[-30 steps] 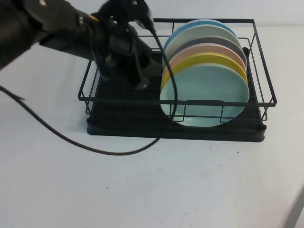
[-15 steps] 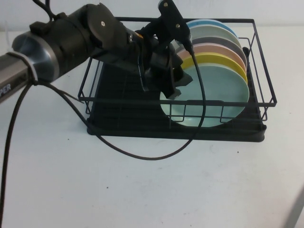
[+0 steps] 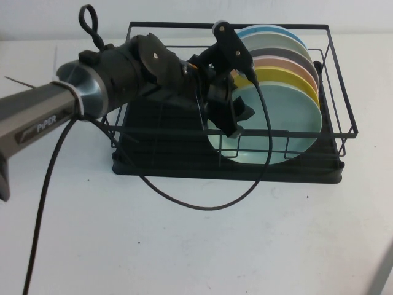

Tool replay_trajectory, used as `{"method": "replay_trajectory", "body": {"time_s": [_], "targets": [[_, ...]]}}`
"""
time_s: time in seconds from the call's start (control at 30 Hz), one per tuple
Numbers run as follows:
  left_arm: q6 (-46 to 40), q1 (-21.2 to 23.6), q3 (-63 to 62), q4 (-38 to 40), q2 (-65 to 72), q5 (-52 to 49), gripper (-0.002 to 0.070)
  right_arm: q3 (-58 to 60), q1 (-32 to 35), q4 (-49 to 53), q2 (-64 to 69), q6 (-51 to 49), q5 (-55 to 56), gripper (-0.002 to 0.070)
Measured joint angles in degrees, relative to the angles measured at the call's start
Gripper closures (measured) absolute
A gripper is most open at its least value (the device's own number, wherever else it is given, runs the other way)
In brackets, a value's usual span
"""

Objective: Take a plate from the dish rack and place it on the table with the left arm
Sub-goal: Grasp the plate from the shelf, then place the plate from the table

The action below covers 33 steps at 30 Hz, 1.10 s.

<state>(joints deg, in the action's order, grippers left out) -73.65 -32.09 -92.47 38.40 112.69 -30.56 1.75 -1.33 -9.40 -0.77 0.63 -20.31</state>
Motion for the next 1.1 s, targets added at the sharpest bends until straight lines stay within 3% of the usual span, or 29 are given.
{"method": "replay_trajectory", "body": {"time_s": [0.23, 0.63, 0.73, 0.9, 0.97, 1.1], "targets": [[-1.26, -0.21, -0.22, -0.13, 0.13, 1.08, 0.0583, 0.00, 0.00, 0.00, 0.00, 0.00, 0.00, 0.0694], [0.66, -0.23, -7.15, -1.04, -10.87, -4.34, 0.0589, 0.00, 0.00, 0.00, 0.00, 0.00, 0.00, 0.0694], [8.25, -0.14, -7.79, -3.51, -15.92, -8.99, 0.0589, 0.00, 0.00, 0.00, 0.00, 0.00, 0.00, 0.0694], [34.83, 3.13, -8.25, -6.59, -19.47, -25.38, 0.0589, 0.00, 0.00, 0.00, 0.00, 0.00, 0.00, 0.0694], [37.93, 5.75, -5.72, -4.79, -19.36, -33.32, 0.0589, 0.00, 0.00, 0.00, 0.00, 0.00, 0.00, 0.0694], [36.79, 8.49, 5.16, 3.45, -18.50, -38.33, 0.0590, 0.00, 0.00, 0.00, 0.00, 0.00, 0.00, 0.0694]]}}
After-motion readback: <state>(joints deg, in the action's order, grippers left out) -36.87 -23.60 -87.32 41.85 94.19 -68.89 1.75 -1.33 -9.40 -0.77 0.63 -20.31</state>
